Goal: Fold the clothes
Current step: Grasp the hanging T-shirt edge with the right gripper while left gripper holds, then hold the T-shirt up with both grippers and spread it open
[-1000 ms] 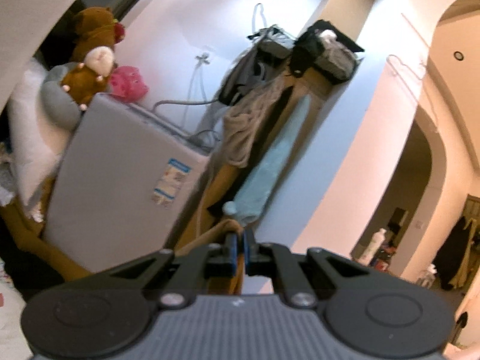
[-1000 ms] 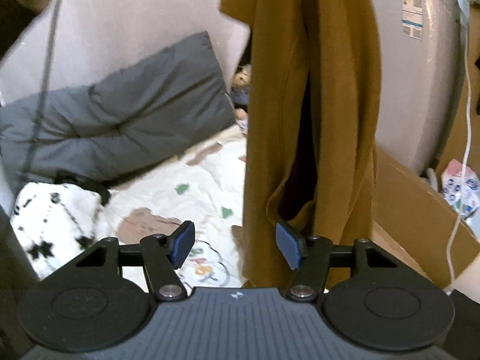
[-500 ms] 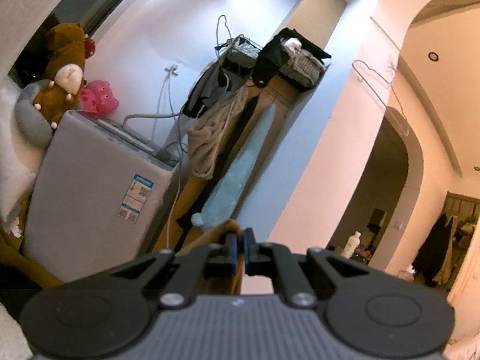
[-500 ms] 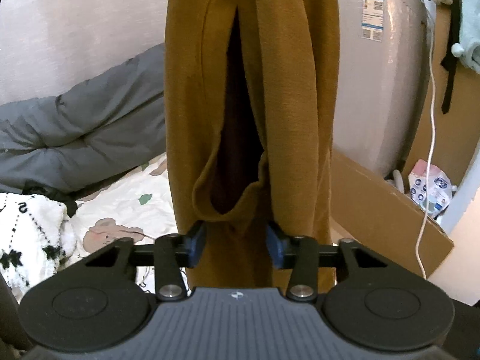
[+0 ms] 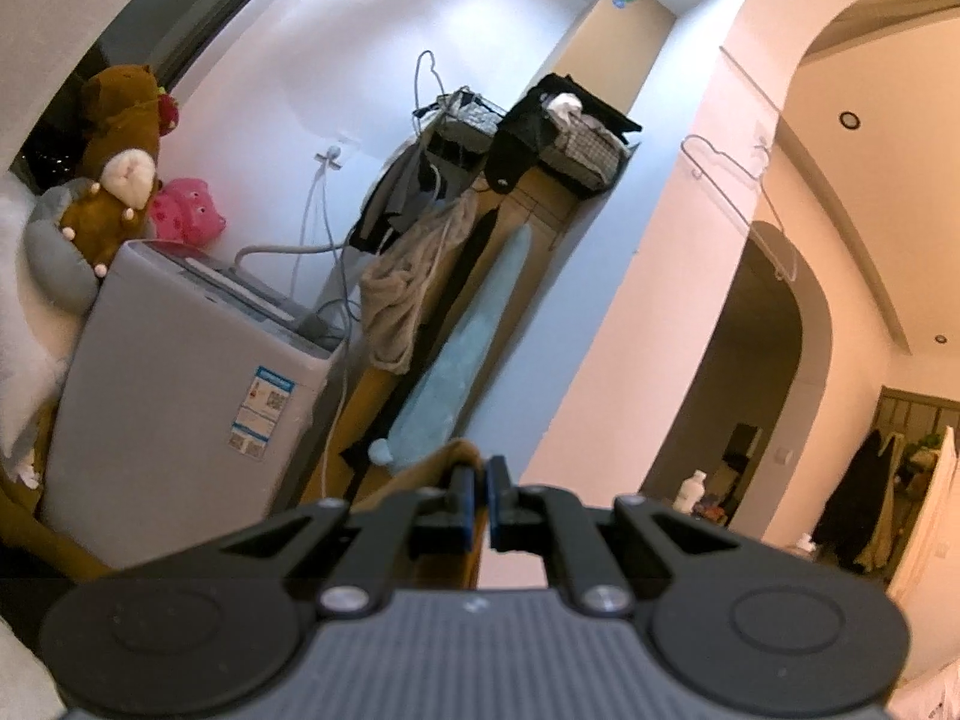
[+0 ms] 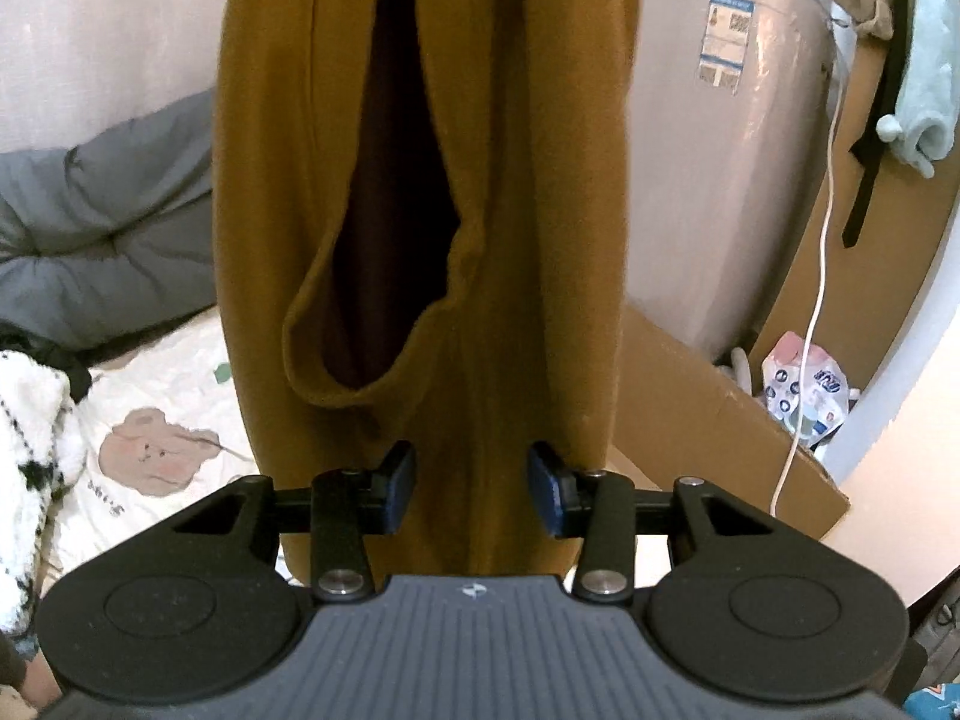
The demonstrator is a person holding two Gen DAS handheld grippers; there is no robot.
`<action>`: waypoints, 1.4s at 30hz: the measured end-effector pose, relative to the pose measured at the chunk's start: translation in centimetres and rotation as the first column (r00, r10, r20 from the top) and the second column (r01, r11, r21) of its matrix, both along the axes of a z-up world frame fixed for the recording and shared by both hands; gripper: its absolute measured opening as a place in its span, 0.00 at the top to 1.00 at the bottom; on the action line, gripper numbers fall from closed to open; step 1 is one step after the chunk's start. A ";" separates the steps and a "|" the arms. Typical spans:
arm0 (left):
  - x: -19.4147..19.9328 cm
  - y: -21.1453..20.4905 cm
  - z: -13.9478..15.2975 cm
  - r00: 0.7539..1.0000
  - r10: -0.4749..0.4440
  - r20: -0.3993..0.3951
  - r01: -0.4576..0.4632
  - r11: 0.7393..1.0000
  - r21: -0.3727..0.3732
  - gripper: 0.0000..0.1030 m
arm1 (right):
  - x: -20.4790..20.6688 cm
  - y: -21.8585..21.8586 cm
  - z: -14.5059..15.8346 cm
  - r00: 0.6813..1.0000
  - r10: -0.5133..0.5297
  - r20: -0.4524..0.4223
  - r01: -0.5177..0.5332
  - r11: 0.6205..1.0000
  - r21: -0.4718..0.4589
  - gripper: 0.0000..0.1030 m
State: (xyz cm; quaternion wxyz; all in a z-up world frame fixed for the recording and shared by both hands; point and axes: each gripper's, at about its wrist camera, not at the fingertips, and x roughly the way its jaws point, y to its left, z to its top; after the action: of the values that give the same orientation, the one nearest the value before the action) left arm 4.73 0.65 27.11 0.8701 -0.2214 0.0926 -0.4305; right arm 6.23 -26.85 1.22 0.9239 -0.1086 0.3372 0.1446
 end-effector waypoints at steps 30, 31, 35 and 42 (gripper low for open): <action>-0.1 4.7 0.6 0.996 0.088 0.016 -0.087 0.995 -0.042 0.96 | -0.4 -3.1 1.3 0.998 -0.032 0.055 0.031 0.999 0.025 0.94; 0.3 5.6 0.2 0.994 0.112 0.003 -0.112 0.993 -0.046 0.96 | -0.8 -3.5 1.8 0.997 -0.042 0.069 0.041 0.999 0.017 0.94; 1.3 8.6 -1.1 0.983 0.182 -0.030 -0.183 0.982 -0.054 0.96 | -1.8 -4.8 3.2 0.991 -0.077 0.105 0.077 0.997 0.011 0.95; 2.4 13.8 -3.7 0.951 0.289 -0.105 -0.298 0.952 -0.076 0.96 | -3.9 -7.8 7.1 0.965 -0.147 0.217 0.150 0.989 0.002 0.95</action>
State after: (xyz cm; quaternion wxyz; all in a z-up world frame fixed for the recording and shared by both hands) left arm 7.16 14.43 23.39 0.9083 -0.2918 0.0790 -0.2892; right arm 2.31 -34.62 8.36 0.9626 -0.1047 0.2426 0.0600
